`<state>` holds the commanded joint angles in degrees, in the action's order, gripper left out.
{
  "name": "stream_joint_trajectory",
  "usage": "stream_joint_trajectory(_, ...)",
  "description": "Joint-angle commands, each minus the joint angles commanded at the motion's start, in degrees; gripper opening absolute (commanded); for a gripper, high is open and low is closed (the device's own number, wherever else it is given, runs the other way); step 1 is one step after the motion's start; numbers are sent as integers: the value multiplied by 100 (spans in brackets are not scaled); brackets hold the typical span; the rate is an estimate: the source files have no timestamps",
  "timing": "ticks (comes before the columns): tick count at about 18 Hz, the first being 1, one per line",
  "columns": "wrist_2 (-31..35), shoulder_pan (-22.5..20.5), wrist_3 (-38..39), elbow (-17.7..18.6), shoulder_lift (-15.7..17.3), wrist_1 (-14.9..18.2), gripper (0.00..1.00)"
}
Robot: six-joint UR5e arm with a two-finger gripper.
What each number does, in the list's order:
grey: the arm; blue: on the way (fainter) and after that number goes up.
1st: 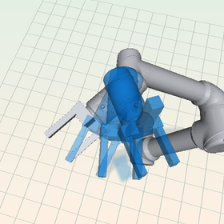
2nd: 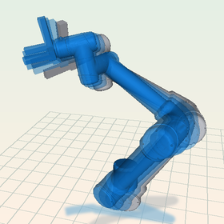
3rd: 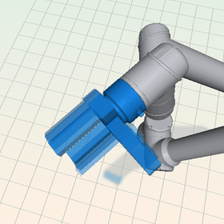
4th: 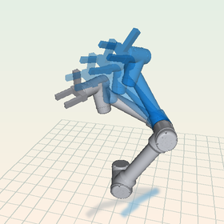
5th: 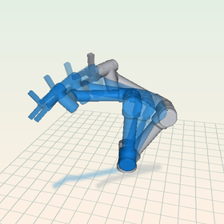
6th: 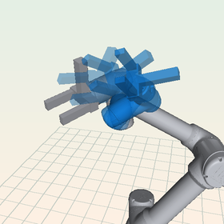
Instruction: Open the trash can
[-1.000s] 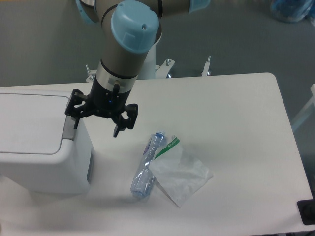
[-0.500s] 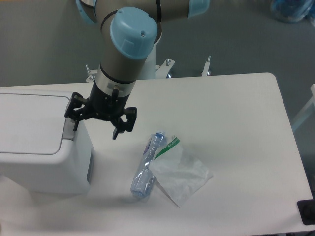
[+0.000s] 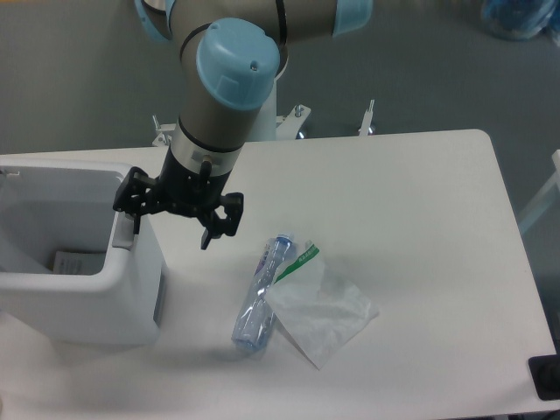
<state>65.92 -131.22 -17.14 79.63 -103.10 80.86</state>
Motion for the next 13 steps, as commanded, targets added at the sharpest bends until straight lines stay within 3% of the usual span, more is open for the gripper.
stream_joint_trajectory(6, 9, -377, -70, -527, 0, -306, 100)
stream_joint_trajectory(10, 96, -869, -105, -536, -122, -1080, 100)
stream_joint_trajectory(13, 481, -1309, -709, -405, -298, -1151, 100)
